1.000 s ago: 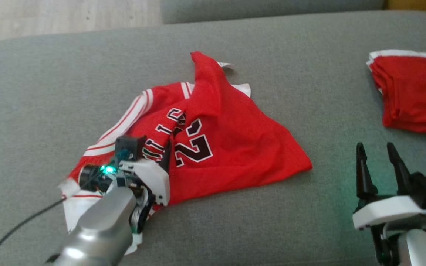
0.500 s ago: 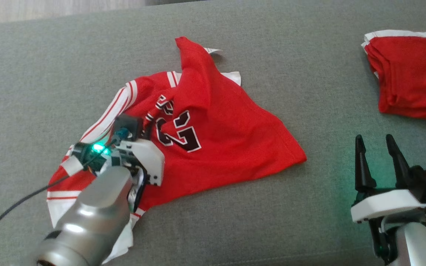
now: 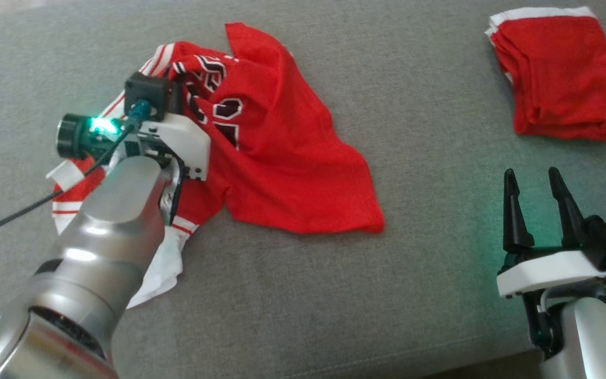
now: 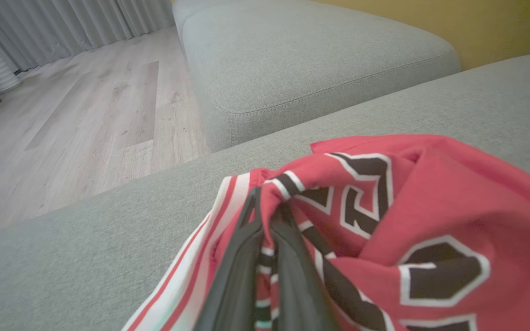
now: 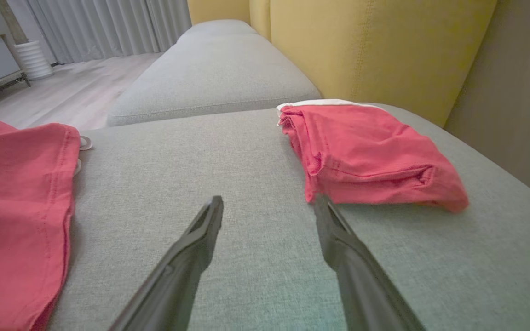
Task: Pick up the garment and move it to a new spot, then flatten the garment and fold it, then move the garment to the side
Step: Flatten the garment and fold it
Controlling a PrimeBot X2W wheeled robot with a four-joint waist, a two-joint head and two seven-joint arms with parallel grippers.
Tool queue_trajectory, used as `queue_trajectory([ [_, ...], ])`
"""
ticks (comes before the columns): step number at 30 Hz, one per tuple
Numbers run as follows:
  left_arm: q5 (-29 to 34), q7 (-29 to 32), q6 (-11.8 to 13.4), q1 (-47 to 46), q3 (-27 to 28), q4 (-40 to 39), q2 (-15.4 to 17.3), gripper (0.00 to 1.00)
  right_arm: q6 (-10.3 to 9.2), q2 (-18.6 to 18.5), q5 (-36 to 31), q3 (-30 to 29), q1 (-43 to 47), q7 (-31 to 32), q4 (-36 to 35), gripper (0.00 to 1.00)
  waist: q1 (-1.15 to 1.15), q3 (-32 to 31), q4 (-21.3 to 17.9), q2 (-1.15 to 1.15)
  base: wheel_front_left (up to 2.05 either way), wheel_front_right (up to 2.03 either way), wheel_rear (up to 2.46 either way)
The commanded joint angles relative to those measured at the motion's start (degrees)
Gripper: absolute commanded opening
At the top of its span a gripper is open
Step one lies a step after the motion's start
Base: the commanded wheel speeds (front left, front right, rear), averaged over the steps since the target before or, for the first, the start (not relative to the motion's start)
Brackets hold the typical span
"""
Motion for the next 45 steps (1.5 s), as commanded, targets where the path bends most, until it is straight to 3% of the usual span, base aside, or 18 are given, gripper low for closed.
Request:
queue_trajectory([
  [1,-0.01,-0.87,-0.09,-2.69,1.56,-0.47,1.27,0.00,0.37,-0.40,-0.29,1.51,-1.70,-0.38,-1.90,1.00,-0.01,0.21,-0.46,0.00,0.00,0.00,0.00],
  [4,-0.90,-1.63,-1.16,-2.51,2.11,0.88,0.86,0.00,0.37,-0.40,-0.19,1.42,-1.68,-0.59,-1.65,1.00,-0.01,-0.08,-0.67,0.00,0.00,0.00,0.00],
  [5,-1.42,-2.08,-1.67,-2.15,2.49,1.11,0.63,0.24,0.37,-0.40,-0.20,1.27,-1.52,-0.68,-1.57,1.00,-0.01,-0.31,-0.52,0.00,0.00,0.00,0.00],
  [6,-1.88,-2.54,-2.27,-1.74,2.82,1.25,0.44,0.82,0.37,-0.40,-0.19,1.11,-1.34,-0.74,-1.51,1.00,-0.01,-0.54,-0.33,0.00,0.00,0.00,0.00],
  [7,-2.33,-3.09,-2.75,-1.35,3.24,1.27,0.35,1.00,0.37,-0.40,-0.16,0.97,-1.18,-0.82,-1.39,1.00,-0.01,-0.85,-0.07,0.00,0.00,0.00,0.00],
  [13,-4.03,-5.01,-5.37,1.42,5.72,-0.76,1.04,1.00,0.37,-0.40,-0.13,0.35,-0.37,-1.70,-0.67,1.00,-0.01,-3.80,2.50,0.00,0.00,0.00,0.00],
  [17,-3.68,-5.22,-5.60,4.63,9.14,-6.78,3.63,1.00,0.37,-0.40,-0.40,0.29,0.23,-1.96,-0.61,1.00,-0.01,-6.87,4.42,0.00,0.00,0.00,0.00],
  [25,-0.74,-5.25,-2.36,22.60,18.47,-25.08,7.48,1.00,0.37,-0.40,-0.29,0.53,3.63,-1.87,-0.41,1.00,-0.01,-14.34,8.53,0.00,0.00,0.00,0.00],
  [31,1.08,-5.25,0.32,37.56,21.47,-36.45,9.08,1.00,0.37,-0.40,0.80,1.28,6.76,-1.84,-0.40,1.00,-0.01,-18.23,10.20,0.00,0.00,0.00,0.00],
  [39,0.96,-5.25,4.00,49.61,24.46,-47.11,9.87,1.00,0.37,-0.40,2.07,2.54,9.09,-2.33,-0.11,1.00,-0.01,-20.04,10.56,0.00,0.00,0.00,0.00],
  [45,0.98,-5.25,5.28,54.00,25.07,-51.13,10.54,1.00,0.37,-0.40,2.57,2.93,9.72,-2.91,0.51,1.00,-0.01,-20.47,10.13,0.00,0.00,0.00,0.00],
])
